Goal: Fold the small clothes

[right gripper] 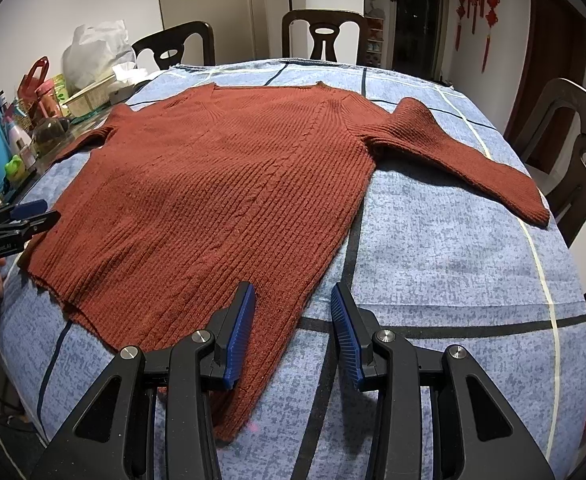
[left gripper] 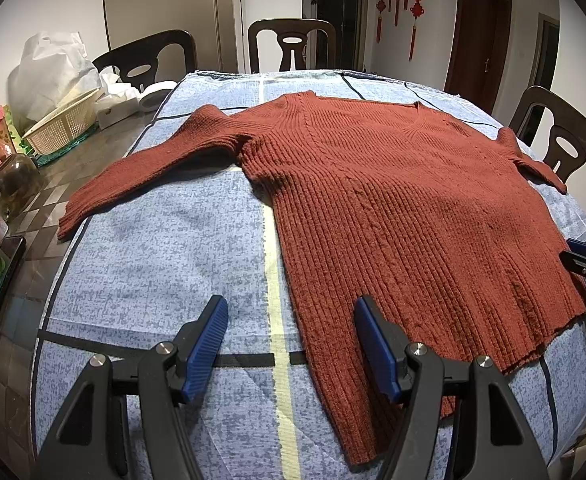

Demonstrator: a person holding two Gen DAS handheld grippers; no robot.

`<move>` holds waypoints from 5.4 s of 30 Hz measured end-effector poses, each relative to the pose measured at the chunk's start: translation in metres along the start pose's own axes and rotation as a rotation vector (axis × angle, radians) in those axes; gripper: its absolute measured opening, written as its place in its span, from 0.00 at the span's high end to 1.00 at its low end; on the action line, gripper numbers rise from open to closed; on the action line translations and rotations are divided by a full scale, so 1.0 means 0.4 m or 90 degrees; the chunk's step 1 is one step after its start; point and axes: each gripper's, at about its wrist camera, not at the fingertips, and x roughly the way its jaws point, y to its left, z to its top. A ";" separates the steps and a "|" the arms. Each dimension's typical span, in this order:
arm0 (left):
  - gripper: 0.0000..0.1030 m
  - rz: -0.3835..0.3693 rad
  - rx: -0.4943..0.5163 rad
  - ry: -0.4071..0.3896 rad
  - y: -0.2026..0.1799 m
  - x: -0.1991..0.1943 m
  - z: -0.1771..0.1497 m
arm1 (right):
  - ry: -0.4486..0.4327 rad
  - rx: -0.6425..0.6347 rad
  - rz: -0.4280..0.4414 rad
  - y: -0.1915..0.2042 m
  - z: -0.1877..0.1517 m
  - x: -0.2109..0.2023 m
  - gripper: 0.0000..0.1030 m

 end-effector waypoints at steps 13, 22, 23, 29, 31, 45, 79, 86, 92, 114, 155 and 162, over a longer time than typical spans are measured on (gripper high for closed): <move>0.33 0.000 0.000 -0.002 0.000 0.002 -0.004 | 0.003 0.000 0.001 0.002 0.000 0.002 0.61; 0.33 0.000 0.001 -0.002 -0.001 0.002 -0.005 | 0.002 0.001 0.002 0.001 0.000 0.002 0.61; 0.33 0.000 0.001 -0.002 -0.001 0.002 -0.005 | 0.001 0.001 0.002 0.001 0.000 0.002 0.61; 0.33 0.000 0.001 -0.003 -0.001 0.002 -0.005 | 0.000 0.002 0.002 0.002 0.000 0.002 0.61; 0.33 0.000 0.001 -0.003 -0.001 0.002 -0.005 | 0.000 0.003 0.002 0.001 0.001 0.002 0.61; 0.33 0.000 0.001 -0.003 -0.001 0.002 -0.007 | 0.000 0.003 0.002 0.002 0.001 0.002 0.61; 0.33 0.000 0.001 -0.004 -0.001 0.002 -0.008 | 0.005 0.003 -0.006 0.003 0.002 0.004 0.61; 0.33 0.000 0.002 -0.004 -0.001 0.003 -0.008 | 0.005 0.001 -0.007 0.004 0.002 0.003 0.60; 0.33 0.000 0.001 -0.004 -0.001 0.003 -0.008 | 0.006 0.002 -0.008 0.004 0.002 0.002 0.60; 0.32 0.017 -0.001 0.003 -0.003 0.002 -0.004 | 0.017 0.002 -0.016 0.017 0.010 -0.014 0.60; 0.34 0.020 -0.169 -0.023 0.200 0.023 0.108 | -0.022 -0.069 0.066 0.178 0.134 0.039 0.60; 0.34 0.002 -0.297 -0.029 0.312 0.067 0.133 | -0.021 -0.054 0.073 0.163 0.144 0.052 0.60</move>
